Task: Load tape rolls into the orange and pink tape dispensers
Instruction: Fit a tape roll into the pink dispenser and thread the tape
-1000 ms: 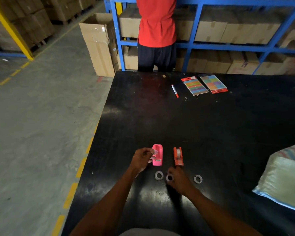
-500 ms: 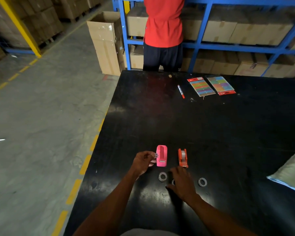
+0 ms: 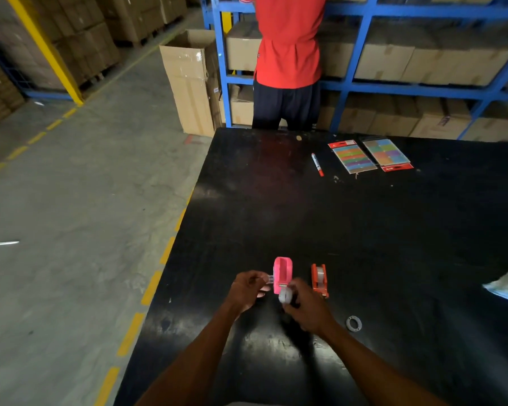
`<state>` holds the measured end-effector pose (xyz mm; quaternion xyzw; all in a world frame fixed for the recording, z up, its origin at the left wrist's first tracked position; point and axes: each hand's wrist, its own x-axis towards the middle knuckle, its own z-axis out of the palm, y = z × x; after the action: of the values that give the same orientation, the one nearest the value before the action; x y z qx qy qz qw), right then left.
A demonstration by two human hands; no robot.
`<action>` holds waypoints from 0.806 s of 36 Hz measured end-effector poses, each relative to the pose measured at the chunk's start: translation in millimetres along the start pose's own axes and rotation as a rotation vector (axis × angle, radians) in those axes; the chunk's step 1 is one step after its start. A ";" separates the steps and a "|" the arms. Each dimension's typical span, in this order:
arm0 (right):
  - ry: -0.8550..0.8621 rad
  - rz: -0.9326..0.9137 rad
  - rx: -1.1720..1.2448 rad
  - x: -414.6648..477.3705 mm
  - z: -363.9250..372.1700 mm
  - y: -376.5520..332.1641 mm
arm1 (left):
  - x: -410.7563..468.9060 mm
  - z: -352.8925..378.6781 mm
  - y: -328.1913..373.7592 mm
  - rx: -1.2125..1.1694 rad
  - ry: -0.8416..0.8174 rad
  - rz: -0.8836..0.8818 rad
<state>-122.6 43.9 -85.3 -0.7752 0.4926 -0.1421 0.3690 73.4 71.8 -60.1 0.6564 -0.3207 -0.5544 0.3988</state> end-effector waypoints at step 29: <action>-0.053 -0.060 -0.087 22.4 -30.7 -17.8 | -6.0 16.6 4.0 -0.027 -0.043 -0.010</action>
<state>-118.2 15.5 -54.7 -0.8084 0.4649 -0.1109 0.3437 56.1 72.2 -54.9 0.6405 -0.3181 -0.5746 0.3980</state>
